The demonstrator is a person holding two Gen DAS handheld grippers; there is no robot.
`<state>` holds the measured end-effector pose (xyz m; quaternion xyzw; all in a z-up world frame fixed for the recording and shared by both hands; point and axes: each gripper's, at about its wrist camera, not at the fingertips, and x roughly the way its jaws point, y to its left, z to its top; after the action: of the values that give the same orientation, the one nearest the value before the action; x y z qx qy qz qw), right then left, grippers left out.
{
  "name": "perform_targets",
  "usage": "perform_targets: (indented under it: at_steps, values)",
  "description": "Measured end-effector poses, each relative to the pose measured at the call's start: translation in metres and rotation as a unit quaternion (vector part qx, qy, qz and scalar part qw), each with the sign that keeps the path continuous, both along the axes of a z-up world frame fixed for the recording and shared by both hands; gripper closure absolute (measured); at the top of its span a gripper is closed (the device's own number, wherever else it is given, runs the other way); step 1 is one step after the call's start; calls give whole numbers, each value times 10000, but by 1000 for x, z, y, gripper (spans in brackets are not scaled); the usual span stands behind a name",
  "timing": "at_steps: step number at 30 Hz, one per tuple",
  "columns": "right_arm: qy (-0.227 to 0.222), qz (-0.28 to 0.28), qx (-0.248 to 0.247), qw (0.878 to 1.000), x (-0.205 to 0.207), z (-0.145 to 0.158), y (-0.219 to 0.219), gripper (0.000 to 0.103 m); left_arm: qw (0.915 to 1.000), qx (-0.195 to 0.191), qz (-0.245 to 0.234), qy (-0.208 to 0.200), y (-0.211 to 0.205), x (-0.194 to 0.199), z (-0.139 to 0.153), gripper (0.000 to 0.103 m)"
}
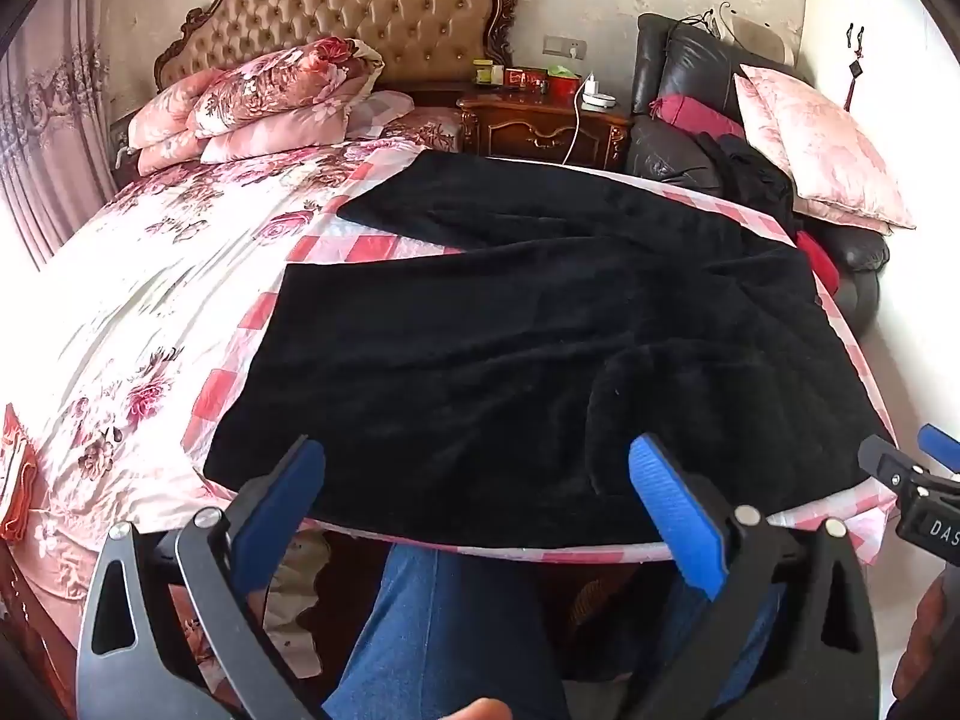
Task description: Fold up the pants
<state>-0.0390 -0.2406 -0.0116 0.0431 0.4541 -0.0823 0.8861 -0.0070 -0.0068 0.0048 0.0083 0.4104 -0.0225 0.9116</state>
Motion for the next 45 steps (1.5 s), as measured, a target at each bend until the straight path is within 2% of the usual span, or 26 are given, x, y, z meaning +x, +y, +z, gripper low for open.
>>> perform_targets:
  at_steps: [45]
  values:
    - [42, 48, 69, 10000, -1, -5, 5, 4, 10000, -27, -9, 53, 2, 0, -5, 1]
